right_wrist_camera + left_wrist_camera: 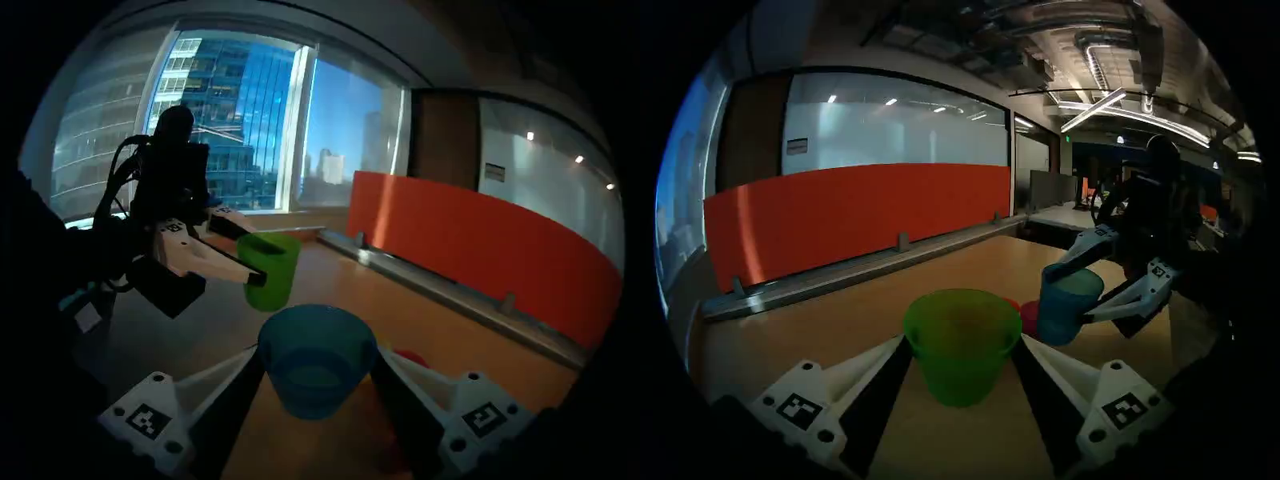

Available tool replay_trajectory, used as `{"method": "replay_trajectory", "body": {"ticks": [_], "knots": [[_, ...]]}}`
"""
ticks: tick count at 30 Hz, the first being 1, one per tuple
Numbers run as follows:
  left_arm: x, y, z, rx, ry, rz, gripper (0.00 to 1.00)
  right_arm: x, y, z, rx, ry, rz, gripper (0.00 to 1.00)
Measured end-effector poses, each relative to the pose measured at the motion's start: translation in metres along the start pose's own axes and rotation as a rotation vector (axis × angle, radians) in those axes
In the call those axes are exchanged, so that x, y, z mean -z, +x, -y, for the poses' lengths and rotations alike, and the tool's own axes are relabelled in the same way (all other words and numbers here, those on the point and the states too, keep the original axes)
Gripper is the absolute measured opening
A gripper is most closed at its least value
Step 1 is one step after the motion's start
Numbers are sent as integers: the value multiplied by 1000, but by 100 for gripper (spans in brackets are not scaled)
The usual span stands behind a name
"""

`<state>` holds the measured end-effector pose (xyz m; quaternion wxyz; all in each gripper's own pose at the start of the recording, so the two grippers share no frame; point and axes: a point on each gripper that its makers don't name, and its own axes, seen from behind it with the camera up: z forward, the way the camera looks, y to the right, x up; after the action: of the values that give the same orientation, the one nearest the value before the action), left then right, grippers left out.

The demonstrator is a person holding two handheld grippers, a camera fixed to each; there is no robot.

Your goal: Pour water

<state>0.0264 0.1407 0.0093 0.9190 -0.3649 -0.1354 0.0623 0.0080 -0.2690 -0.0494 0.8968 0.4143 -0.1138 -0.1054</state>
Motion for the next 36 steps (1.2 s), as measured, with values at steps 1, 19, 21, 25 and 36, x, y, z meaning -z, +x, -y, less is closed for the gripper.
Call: {"method": "replay_trajectory", "body": {"ticks": [1,19,21,25,36], "knots": [[2,2,-1,2,0,-5,85,1,3,1,0,-2,-9,91],[16,17,-23,-4,-11,-52,85,18,51,-1,-26,-31,-194,91],[16,18,-25,-3,-14,-54,85,19,54,-1,-25,-31,-206,91],[16,19,-30,-9,-25,-62,85,21,58,-2,-23,-32,-221,91],[14,24,-42,-18,-54,-87,85,24,65,-5,1,-31,-218,91]]}}
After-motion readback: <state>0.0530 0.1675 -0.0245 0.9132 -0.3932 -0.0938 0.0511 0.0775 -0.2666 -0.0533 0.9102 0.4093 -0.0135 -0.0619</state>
